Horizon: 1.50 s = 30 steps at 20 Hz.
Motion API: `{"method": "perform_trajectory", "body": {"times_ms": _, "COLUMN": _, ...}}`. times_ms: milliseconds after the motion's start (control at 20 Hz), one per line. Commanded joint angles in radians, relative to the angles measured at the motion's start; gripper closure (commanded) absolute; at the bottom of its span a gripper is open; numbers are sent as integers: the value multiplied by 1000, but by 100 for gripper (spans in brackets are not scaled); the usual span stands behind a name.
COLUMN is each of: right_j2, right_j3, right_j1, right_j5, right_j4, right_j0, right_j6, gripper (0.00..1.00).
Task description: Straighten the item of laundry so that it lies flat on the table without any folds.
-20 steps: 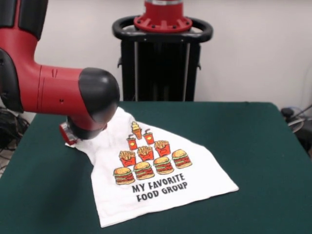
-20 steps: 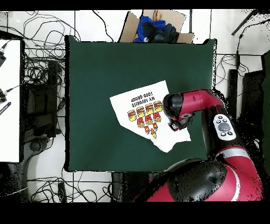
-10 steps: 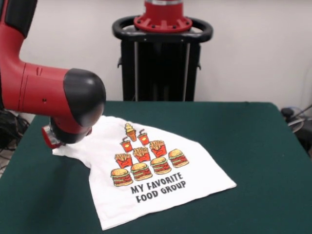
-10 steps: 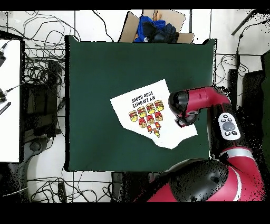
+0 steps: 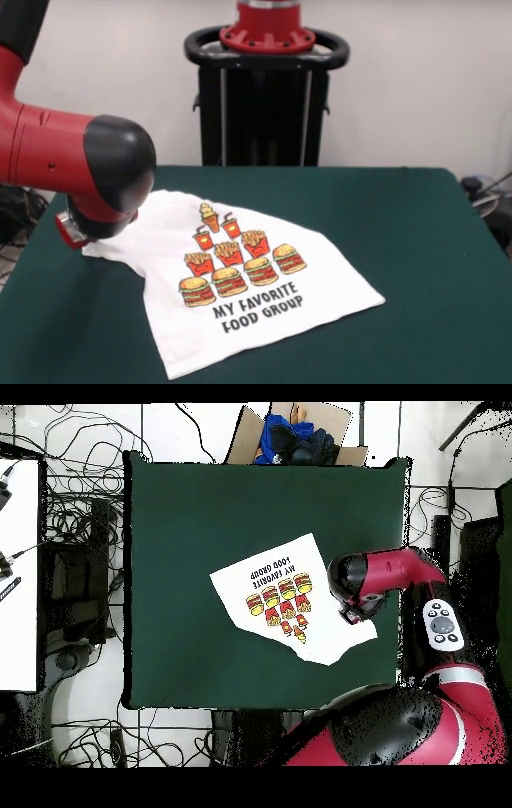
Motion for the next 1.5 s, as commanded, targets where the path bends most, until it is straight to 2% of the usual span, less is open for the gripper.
{"method": "perform_trajectory", "body": {"times_ms": 50, "right_j2": -29, "right_j3": -21, "right_j1": 18, "right_j5": 83, "right_j4": -14, "right_j0": -5, "right_j6": -229, "gripper": 100}}
{"method": "perform_trajectory", "body": {"times_ms": 650, "right_j2": -14, "right_j3": 32, "right_j1": -19, "right_j5": 133, "right_j4": 54, "right_j0": 2, "right_j6": -236, "gripper": 100}}
{"method": "perform_trajectory", "body": {"times_ms": 700, "right_j2": -11, "right_j3": 34, "right_j1": -19, "right_j5": 134, "right_j4": 57, "right_j0": 1, "right_j6": -236, "gripper": 0}}
{"method": "perform_trajectory", "body": {"times_ms": 1100, "right_j2": 10, "right_j3": 58, "right_j1": -23, "right_j5": 91, "right_j4": 85, "right_j0": -7, "right_j6": -188, "gripper": 0}}
{"method": "perform_trajectory", "body": {"times_ms": 1200, "right_j2": 52, "right_j3": 109, "right_j1": -41, "right_j5": 42, "right_j4": 149, "right_j0": -42, "right_j6": -180, "gripper": 0}}
{"method": "perform_trajectory", "body": {"times_ms": 1250, "right_j2": 95, "right_j3": 160, "right_j1": -54, "right_j5": -6, "right_j4": 212, "right_j0": -80, "right_j6": -172, "gripper": 0}}
{"method": "perform_trajectory", "body": {"times_ms": 1500, "right_j2": 227, "right_j3": 290, "right_j1": -39, "right_j5": -193, "right_j4": 390, "right_j0": -235, "right_j6": -163, "gripper": 0}}
